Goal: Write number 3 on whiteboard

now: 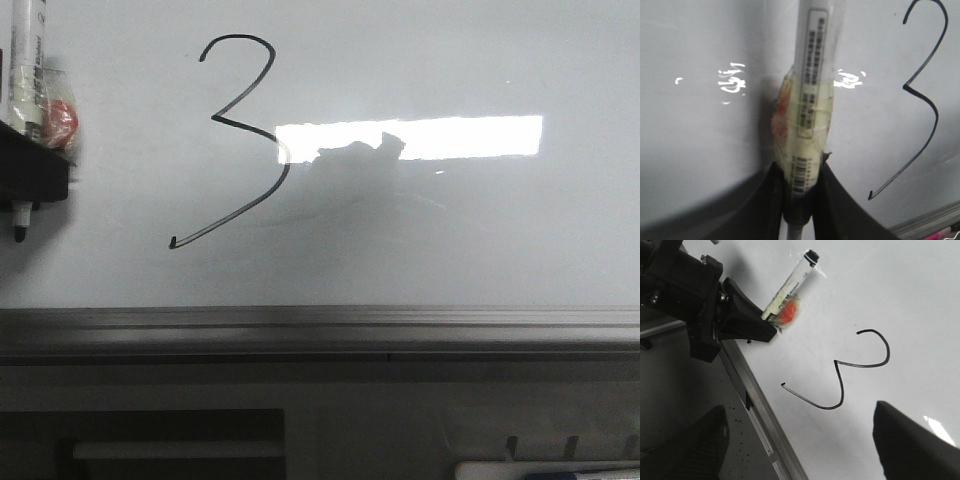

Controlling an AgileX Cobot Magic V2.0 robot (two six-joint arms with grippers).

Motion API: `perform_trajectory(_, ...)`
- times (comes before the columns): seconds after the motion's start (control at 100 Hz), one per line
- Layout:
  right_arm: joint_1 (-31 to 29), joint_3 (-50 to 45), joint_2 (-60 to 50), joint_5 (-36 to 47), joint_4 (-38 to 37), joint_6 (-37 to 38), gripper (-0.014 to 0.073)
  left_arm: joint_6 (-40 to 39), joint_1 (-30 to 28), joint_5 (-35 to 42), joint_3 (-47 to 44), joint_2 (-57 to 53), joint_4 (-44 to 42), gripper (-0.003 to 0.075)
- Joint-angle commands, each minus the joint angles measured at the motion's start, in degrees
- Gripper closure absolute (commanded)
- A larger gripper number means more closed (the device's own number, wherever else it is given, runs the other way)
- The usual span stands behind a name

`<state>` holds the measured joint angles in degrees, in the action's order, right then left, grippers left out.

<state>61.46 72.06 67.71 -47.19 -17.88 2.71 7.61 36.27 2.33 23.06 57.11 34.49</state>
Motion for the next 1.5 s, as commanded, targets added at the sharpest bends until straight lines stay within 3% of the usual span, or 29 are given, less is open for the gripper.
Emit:
perform_trajectory(0.0,-0.12,1.84,-1.44,2.33,-1.32,0.25,0.0069,-0.56,-0.04,2.87,2.06,0.77,-0.11,0.0741)
perform_trajectory(1.18,-0.12,1.84,-1.44,1.96,-1.22,0.33,0.0069,-0.56,-0.04,0.57,2.06,2.59,2.82,0.0736)
perform_trajectory(1.49,-0.12,1.84,-1.44,1.74,-1.22,0.33,0.0069,-0.56,-0.04,1.24,2.06,2.59,2.71,0.0463)
